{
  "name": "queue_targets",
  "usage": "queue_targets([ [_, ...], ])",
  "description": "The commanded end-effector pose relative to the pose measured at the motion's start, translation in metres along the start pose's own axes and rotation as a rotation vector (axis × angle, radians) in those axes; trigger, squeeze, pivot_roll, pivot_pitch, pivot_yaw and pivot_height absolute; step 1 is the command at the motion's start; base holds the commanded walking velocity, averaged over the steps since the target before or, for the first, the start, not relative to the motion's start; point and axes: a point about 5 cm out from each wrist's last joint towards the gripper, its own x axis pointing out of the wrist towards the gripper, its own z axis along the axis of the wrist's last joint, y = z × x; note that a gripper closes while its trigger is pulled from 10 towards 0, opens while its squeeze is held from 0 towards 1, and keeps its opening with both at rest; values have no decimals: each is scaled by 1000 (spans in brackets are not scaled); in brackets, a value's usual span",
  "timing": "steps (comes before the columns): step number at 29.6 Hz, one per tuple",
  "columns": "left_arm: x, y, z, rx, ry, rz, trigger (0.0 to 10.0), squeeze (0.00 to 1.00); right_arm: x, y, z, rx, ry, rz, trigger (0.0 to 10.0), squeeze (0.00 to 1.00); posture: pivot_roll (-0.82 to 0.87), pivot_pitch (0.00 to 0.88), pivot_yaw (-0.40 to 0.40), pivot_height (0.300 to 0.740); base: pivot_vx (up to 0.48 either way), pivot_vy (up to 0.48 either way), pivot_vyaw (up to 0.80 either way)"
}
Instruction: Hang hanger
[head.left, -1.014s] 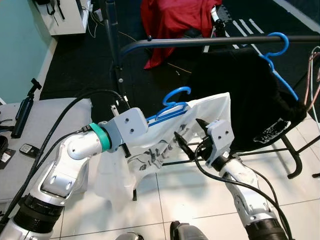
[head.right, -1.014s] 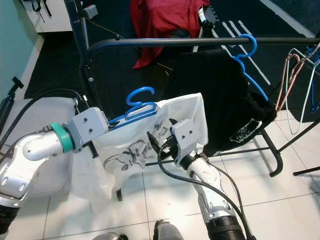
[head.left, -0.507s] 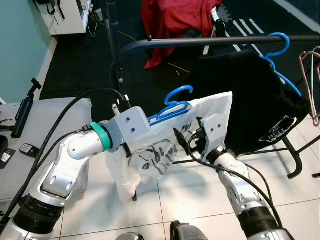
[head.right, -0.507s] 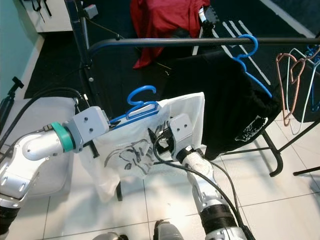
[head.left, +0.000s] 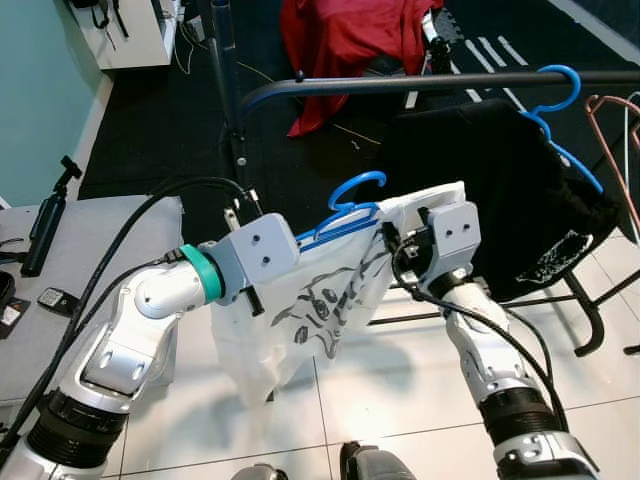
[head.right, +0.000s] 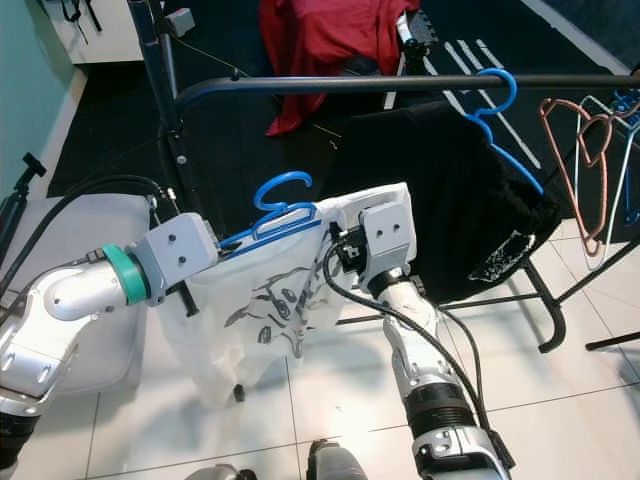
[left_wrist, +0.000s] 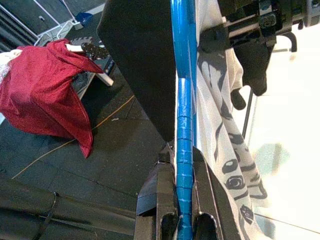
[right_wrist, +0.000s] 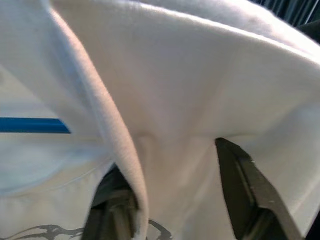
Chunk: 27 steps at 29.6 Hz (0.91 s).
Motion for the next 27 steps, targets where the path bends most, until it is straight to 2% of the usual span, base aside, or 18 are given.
queue_targets([
  [1, 1, 2, 3, 9, -12, 14, 10000, 0, -6, -5, -2, -4, -3, -26, 0, 0, -66, 64, 52, 740, 0, 0, 0],
  [3, 1, 2, 3, 9, -12, 14, 10000, 0, -6, -5, -2, -4, -3, -26, 0, 0, -66, 64, 52, 740, 0, 0, 0],
  [7, 4, 7, -5, 35, 48, 53, 10000, 0, -9, -7, -3, -16, -12, -52, 0, 0, -66, 64, 52, 740, 0, 0, 0],
  [9, 8, 17, -19, 81, 140, 144, 10000, 0, -12, -10, -2, -25, -16, -71, 0, 0, -69, 66, 55, 740, 0, 0, 0],
  [15, 11, 27, -31, 123, 218, 235, 10000, 0, -20, -14, -5, -29, -2, -79, 0, 0, -78, 68, 56, 740, 0, 0, 0],
  [23, 9, 23, -26, 96, 177, 214, 10000, 0, -21, -18, -7, -20, 14, -82, 0, 0, -77, 71, 56, 740, 0, 0, 0],
  [24, 10, 23, -22, 80, 146, 210, 10000, 0, -18, -11, -7, -2, 14, -43, 1098, 0, -77, 71, 56, 740, 0, 0, 0],
  [26, 10, 22, -19, 70, 124, 210, 10000, 0, -17, -6, -6, 10, 14, -15, 1098, 0, -77, 71, 56, 740, 0, 0, 0],
  [27, 11, 21, -15, 67, 96, 206, 10000, 0, -15, 1, -6, 37, 12, 20, 10000, 0, -71, 71, 53, 740, 0, 0, 0],
])
